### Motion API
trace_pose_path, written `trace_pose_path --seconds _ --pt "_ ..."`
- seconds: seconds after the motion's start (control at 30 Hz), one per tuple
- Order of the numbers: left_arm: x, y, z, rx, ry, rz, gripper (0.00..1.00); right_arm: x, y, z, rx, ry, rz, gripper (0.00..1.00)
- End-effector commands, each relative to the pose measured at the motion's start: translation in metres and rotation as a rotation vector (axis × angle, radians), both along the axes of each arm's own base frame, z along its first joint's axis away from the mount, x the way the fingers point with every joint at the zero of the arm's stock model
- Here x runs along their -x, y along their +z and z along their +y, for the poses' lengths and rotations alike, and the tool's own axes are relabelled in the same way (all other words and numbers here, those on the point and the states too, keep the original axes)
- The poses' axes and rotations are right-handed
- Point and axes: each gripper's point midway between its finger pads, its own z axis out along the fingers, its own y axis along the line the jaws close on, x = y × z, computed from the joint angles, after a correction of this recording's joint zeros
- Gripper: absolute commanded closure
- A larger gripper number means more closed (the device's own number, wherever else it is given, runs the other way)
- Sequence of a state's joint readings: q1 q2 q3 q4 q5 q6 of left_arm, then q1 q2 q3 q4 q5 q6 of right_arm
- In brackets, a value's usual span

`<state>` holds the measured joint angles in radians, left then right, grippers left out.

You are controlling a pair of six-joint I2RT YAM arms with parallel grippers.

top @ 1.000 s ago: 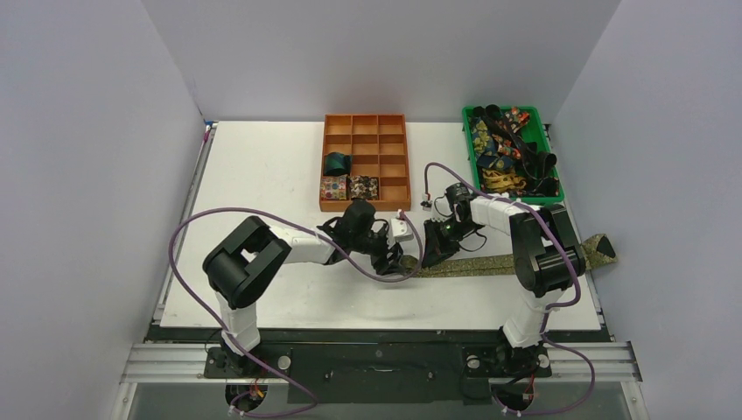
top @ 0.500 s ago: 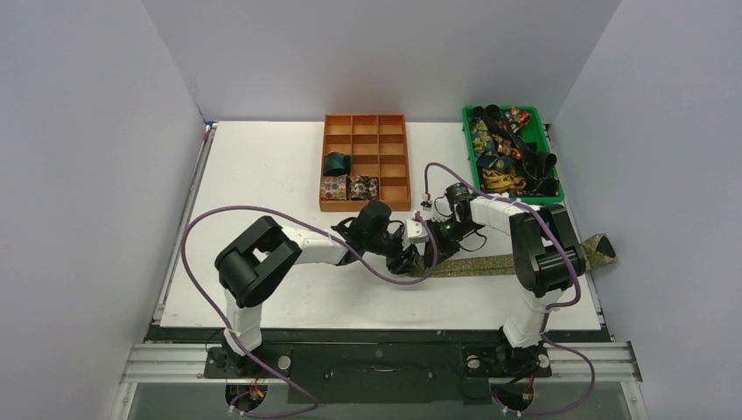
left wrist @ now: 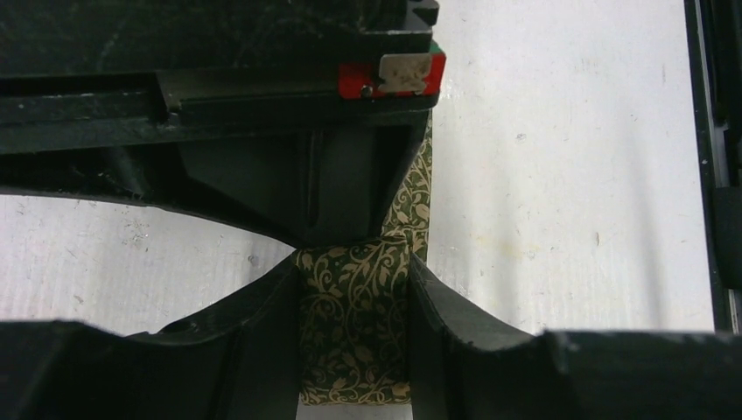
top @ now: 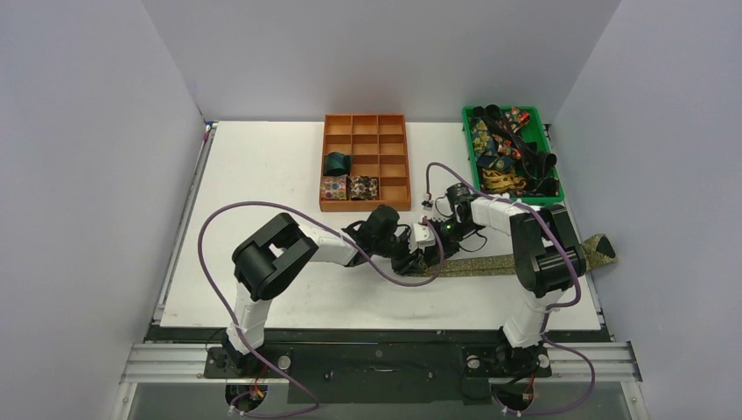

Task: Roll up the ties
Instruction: Roll the tie at the center of the board.

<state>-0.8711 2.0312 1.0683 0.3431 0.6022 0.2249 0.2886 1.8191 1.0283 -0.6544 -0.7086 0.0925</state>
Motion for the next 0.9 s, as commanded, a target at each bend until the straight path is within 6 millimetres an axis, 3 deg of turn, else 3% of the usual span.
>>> trace_pose_path --seconds 0.0,0.23,0.3,0.4,0.6,0.87 --pt "0.002 -0.052 0.035 -0.215 0.033 -0.013 0.65 -0.008 0.005 0.006 -0.036 0.008 -0.075 1.00" --pt "0.012 -0.056 0.053 -0.273 -0.003 -0.030 0.68 -0.020 0.050 -0.013 -0.120 -0.073 -0.093 0.82" --pt "0.013 -0.057 0.055 -0.280 -0.005 -0.029 0.68 -0.018 0.061 -0.007 -0.175 -0.077 -0.084 0.73" --pt "0.012 -0.056 0.054 -0.284 -0.006 -0.026 0.68 -0.015 0.069 0.006 -0.214 -0.061 -0.071 0.68" --pt "0.012 -0.054 0.052 -0.282 -0.009 -0.027 0.67 -0.005 0.048 0.015 -0.182 -0.025 -0.019 0.66" --pt "0.010 -0.052 0.051 -0.279 -0.004 -0.032 0.67 -0.006 0.024 0.012 -0.120 -0.023 0.004 0.69"
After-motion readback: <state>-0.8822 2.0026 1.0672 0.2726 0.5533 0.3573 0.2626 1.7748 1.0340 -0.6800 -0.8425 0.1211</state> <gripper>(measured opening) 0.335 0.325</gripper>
